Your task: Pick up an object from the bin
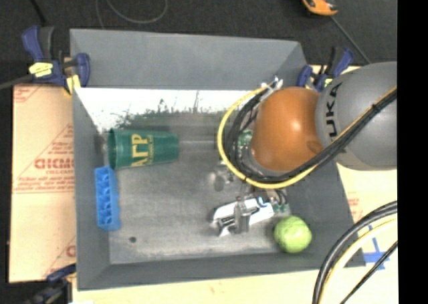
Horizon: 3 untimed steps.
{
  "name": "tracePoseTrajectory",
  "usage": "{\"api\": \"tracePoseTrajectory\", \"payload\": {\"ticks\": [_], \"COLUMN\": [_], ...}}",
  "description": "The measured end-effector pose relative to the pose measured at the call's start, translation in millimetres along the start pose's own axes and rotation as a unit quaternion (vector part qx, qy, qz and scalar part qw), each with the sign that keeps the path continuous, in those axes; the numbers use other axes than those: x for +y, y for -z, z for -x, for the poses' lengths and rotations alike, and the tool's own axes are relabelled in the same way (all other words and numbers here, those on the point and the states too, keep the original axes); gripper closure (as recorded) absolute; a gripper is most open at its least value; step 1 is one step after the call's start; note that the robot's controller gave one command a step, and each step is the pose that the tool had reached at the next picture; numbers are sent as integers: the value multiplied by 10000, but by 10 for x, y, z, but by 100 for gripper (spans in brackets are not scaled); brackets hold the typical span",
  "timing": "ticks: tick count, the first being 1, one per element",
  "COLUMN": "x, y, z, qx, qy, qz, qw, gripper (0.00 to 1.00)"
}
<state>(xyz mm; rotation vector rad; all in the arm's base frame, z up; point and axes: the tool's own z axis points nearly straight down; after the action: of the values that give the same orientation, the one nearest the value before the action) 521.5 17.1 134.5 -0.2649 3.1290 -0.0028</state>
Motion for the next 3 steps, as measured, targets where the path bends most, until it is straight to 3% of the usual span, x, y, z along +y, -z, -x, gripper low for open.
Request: {"api": "tracePoseTrajectory", "payload": {"ticks": [1, 2, 3], "x": [-420, -419, -379], "y": [-439, -438, 319], "z": [-183, -182, -81], "qx": [-24, -25, 4], "qy": [-73, -78, -178], "qz": [1, 3, 11], "qw": [10000, 10000, 9998], "gripper": [100, 100, 100]}}
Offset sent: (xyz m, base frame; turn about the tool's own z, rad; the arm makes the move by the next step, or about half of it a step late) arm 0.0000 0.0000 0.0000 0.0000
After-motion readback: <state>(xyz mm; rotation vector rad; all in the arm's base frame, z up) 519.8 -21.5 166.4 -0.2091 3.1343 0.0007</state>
